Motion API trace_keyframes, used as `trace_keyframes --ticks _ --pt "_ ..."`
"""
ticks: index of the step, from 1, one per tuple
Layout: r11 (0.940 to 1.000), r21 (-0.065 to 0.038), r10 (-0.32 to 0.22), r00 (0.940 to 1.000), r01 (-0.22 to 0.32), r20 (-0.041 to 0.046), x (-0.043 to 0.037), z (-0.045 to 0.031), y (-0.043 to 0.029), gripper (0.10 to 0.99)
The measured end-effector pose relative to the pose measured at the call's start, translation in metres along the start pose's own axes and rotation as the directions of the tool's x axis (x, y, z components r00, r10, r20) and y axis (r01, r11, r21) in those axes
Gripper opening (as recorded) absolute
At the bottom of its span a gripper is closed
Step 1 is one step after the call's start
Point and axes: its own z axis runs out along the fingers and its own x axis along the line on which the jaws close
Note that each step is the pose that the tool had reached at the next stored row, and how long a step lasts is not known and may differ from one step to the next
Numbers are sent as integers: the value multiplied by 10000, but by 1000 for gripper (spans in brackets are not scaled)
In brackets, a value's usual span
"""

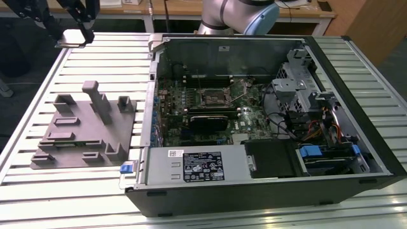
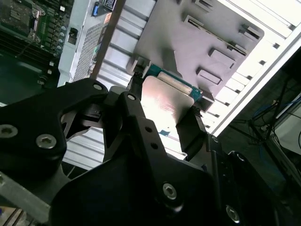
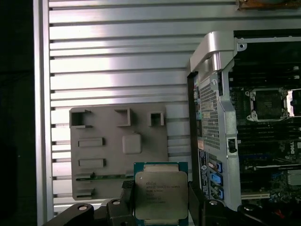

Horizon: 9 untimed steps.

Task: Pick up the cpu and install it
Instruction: 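Pick up the cpu and move it towards the insertion slot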

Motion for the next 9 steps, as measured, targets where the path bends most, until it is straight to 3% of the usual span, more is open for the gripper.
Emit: trace_keyframes --ticks 9 --pt "10000 0 0 10000 0 0 -168 5 11 541"
